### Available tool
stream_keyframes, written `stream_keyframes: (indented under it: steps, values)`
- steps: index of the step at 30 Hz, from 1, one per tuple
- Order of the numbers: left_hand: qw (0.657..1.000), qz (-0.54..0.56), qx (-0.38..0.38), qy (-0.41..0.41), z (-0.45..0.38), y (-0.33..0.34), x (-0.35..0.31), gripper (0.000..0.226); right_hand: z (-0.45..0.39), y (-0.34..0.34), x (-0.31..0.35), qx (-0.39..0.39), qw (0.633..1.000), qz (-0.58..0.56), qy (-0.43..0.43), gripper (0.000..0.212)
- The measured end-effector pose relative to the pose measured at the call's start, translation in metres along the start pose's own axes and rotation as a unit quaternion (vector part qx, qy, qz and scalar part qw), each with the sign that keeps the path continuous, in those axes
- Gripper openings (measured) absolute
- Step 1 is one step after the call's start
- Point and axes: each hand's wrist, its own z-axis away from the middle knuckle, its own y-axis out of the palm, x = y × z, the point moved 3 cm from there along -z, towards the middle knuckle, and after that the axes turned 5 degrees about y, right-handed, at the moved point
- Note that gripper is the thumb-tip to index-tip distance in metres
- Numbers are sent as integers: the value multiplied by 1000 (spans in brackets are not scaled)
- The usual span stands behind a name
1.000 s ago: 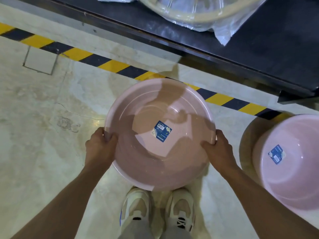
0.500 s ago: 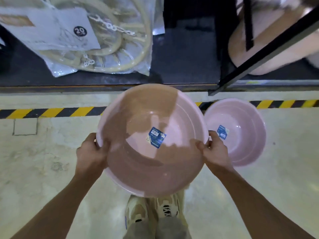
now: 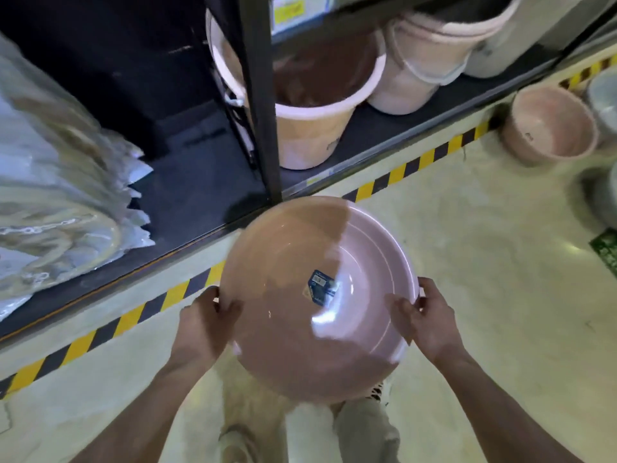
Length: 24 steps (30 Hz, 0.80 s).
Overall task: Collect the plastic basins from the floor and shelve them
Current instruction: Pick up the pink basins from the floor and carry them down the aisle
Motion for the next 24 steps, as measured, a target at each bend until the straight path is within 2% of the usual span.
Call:
stream_keyframes:
  steps: [6,12,19,24]
  values:
    - [1000,4,9,-18,-33,51,-52,31,-62,-29,-26,1,1000,-12,18,27]
    - [995,36,-23,-85,-49,89,-57,28,-117,-23,-35,40,999,8,11,34]
    - [996,-55,14,-73,-71,106,-37,27,-146,5,-55,60,997,6,44,27]
    - [990,-109,51,-67,-106,125,-24,29,-161,35,-73,50,996,29,68,35]
